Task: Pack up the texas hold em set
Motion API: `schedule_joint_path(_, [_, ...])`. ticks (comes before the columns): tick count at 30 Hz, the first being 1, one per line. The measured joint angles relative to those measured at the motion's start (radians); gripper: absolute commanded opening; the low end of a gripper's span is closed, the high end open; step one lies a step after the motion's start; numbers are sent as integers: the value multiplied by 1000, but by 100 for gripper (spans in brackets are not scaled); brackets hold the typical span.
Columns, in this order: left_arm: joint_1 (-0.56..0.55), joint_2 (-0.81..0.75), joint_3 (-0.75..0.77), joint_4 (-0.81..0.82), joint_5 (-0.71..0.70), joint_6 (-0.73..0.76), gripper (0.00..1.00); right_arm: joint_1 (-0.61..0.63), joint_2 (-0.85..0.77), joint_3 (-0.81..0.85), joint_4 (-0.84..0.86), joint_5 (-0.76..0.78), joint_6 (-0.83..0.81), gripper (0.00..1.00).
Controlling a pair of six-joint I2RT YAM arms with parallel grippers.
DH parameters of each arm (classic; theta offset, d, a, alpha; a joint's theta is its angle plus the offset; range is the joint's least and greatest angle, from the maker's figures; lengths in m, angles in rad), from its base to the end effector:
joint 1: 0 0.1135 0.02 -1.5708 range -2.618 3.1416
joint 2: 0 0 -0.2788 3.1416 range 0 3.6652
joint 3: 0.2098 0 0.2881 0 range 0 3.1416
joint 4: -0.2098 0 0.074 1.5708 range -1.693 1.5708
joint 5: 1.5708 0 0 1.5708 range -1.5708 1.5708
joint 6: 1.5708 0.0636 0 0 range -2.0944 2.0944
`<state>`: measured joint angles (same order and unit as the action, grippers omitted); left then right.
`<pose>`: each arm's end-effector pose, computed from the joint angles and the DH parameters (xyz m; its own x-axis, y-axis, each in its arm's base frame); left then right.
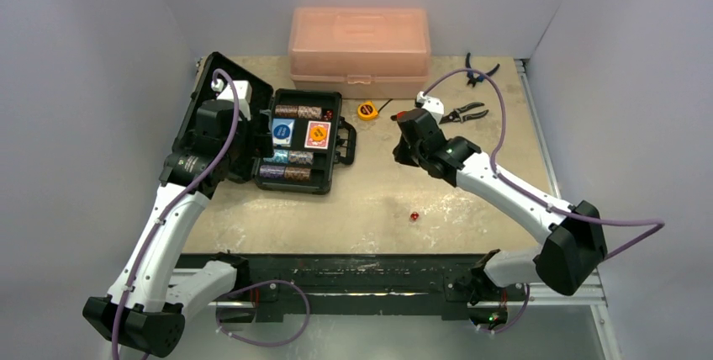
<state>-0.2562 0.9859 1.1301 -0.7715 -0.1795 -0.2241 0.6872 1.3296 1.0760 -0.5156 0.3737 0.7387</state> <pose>0.2417 -0.0516 0.3657 -0.5779 -0.0746 -0.8127 -0.0194 0.9968 -0.0777 0.2752 0.1958 0.2790 -0.6587 0.2704 -0.7022 0.0753 0.9522 0.2960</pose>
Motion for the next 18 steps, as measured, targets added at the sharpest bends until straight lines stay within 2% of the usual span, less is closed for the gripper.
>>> schedule_joint_path(18, [0,-11,0,0,0,0,92,96,307,287,40,-112,-53,0])
